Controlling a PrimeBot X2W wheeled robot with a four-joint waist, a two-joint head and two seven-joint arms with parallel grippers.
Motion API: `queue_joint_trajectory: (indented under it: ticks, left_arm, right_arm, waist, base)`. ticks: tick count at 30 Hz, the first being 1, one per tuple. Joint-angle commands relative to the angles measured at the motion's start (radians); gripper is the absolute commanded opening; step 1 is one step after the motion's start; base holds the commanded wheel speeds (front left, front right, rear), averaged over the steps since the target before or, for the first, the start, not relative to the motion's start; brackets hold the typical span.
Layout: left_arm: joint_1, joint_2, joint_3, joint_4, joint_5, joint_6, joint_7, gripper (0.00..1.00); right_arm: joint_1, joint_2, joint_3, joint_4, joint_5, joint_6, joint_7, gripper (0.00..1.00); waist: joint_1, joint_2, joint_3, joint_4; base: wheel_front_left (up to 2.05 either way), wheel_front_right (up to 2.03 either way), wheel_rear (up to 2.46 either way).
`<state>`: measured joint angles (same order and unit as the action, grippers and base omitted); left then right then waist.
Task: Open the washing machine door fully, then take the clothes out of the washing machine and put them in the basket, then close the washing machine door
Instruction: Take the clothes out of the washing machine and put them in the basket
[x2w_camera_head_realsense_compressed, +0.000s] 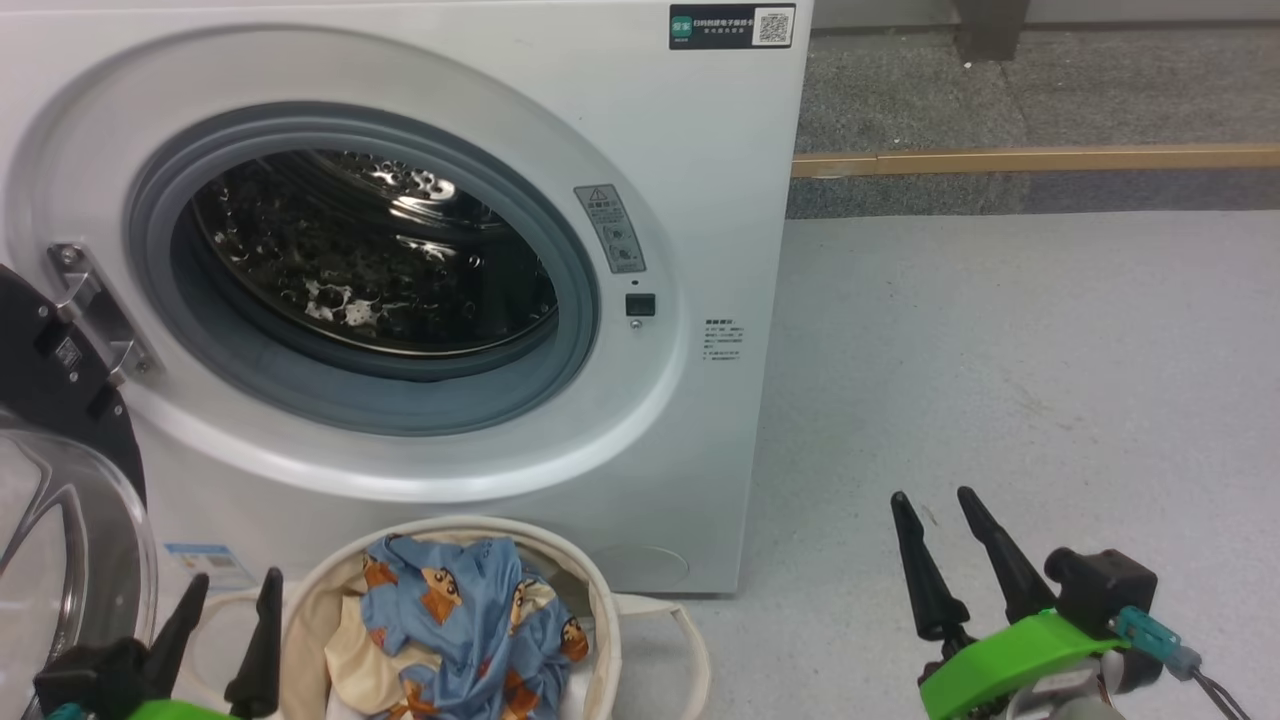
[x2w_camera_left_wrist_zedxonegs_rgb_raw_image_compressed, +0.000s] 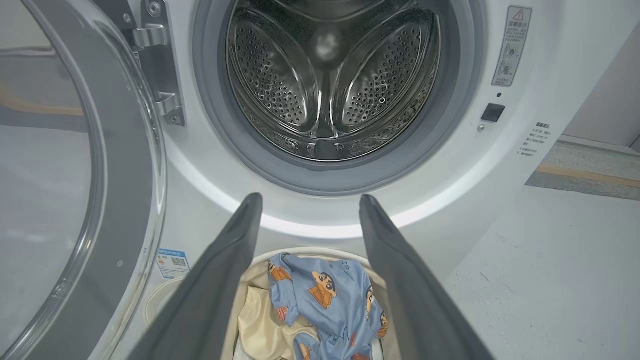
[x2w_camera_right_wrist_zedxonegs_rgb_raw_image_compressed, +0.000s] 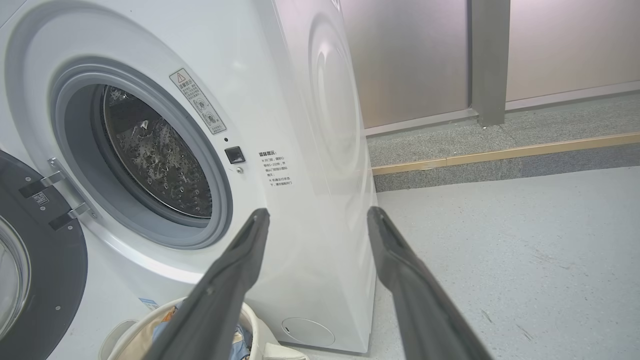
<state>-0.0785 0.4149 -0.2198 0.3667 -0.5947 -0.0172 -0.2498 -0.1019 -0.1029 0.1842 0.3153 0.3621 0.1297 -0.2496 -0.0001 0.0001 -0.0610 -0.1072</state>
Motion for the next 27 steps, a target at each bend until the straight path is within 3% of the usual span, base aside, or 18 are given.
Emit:
queue_joint_trajectory:
  ticks: [1,27]
  left_arm:
    - [-0.047,0.031,0.056,-0.032,0.000,0.005,-0.012,1.00]
    - [-0.054,0.013,0.079,-0.028,0.046,-0.006,-0.012,1.00]
  right_arm:
    - [-0.029,-0.001,0.023,-0.032,-0.004,0.001,-0.012,1.00]
    - [-0.038,0.003,0.031,-0.024,-0.003,0.001,-0.012,1.00]
  waist:
    - [0.0001,-0.0001,-0.001,-0.001]
    - [0.0001,-0.0001,0.007,-0.003]
  base:
    - [0.00,0.00,0.00]
    - [0.00,0.00,0.00]
